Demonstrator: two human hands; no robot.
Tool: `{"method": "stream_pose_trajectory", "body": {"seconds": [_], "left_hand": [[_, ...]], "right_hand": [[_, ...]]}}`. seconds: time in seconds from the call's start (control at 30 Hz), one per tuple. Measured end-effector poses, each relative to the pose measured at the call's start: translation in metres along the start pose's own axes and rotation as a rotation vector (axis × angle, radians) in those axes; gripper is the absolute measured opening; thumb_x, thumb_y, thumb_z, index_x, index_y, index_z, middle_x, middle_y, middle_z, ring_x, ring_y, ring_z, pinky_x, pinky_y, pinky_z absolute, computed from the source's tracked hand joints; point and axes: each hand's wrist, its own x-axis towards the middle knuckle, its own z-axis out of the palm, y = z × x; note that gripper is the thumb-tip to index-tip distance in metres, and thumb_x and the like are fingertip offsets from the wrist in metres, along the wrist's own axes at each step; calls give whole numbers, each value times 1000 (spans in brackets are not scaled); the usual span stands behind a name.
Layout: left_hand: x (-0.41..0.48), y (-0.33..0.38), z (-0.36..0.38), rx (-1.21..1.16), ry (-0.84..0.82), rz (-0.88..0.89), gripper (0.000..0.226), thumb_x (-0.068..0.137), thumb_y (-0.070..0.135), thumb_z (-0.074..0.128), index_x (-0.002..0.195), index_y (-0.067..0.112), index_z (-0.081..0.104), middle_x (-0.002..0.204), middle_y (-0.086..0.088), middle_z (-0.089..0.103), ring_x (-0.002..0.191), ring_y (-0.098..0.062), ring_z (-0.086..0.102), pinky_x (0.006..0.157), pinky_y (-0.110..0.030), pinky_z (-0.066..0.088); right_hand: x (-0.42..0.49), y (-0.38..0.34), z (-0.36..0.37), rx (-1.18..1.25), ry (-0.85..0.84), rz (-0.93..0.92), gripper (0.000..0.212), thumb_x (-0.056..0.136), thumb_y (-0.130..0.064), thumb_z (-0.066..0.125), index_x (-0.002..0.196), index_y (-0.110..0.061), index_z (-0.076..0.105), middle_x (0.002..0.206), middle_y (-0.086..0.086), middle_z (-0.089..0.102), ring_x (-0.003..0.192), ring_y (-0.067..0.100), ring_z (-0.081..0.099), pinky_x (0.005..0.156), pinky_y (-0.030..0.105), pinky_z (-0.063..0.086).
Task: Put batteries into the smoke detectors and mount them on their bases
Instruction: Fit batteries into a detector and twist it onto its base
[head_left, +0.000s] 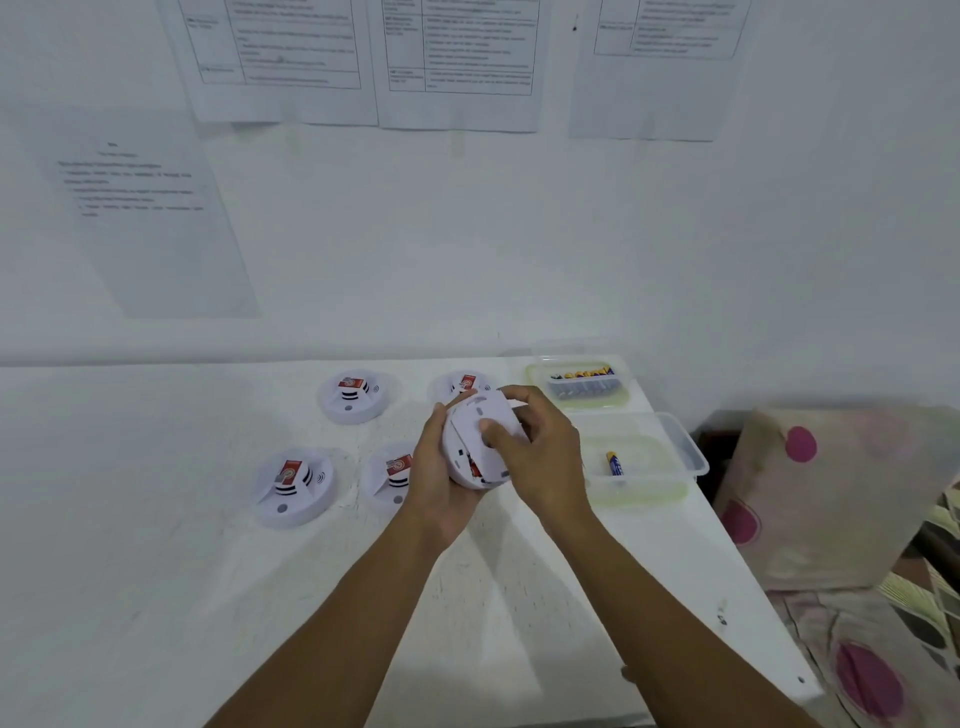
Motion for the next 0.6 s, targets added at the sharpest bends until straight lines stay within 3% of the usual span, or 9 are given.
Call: {"method": "stream_pose_trajectory", "body": {"seconds": [0.1, 0.17, 0.23, 0.33, 0.43, 0.6], "left_hand": [[0, -3, 2, -15, 43, -22, 52, 95, 54, 43, 131, 19, 59, 123, -16, 67, 111, -32, 64, 85, -45, 56], [2, -3, -1, -26, 65, -33, 54, 94, 55, 45, 133, 20, 58, 127, -15, 65, 121, -32, 59, 96, -46, 51], [4, -2, -4, -21, 63, -45, 57, 93, 56, 46, 136, 19, 56, 132, -14, 62, 129, -31, 53, 109, -46, 41], [6, 1, -4, -15, 44, -33, 59, 94, 56, 44, 137, 17, 55, 134, -13, 61, 130, -31, 52, 114, -46, 34], [6, 2, -3, -2, 45, -9, 56, 96, 55, 40, 136, 19, 55, 132, -12, 63, 126, -31, 55, 110, -47, 40], [1, 1, 5, 124, 20, 100, 43, 100, 48, 35, 126, 25, 61, 122, -6, 69, 113, -25, 65, 93, -40, 53]], "right_hand": [[1, 8, 3, -367, 128, -153, 41, 81, -41, 70, 118, -34, 55, 113, -13, 64, 98, 6, 60, 76, 27, 53], [2, 14, 3, -494, 160, -271, 34, 82, -46, 65, 112, -31, 63, 117, -12, 61, 105, 9, 55, 83, 33, 52], [2, 17, 3, -526, 87, -310, 32, 84, -50, 60, 108, -29, 68, 118, -11, 62, 108, 10, 55, 88, 36, 52], [0, 21, 4, -565, 15, -333, 38, 85, -50, 63, 115, -27, 68, 125, -8, 63, 115, 11, 55, 95, 25, 47], [1, 20, 3, -567, -4, -344, 40, 85, -48, 66, 117, -24, 69, 127, -5, 63, 117, 13, 56, 94, 24, 43], [0, 15, 9, -460, 49, -278, 38, 83, -49, 66, 112, -25, 71, 116, -5, 69, 102, 12, 64, 88, 32, 55]]}}
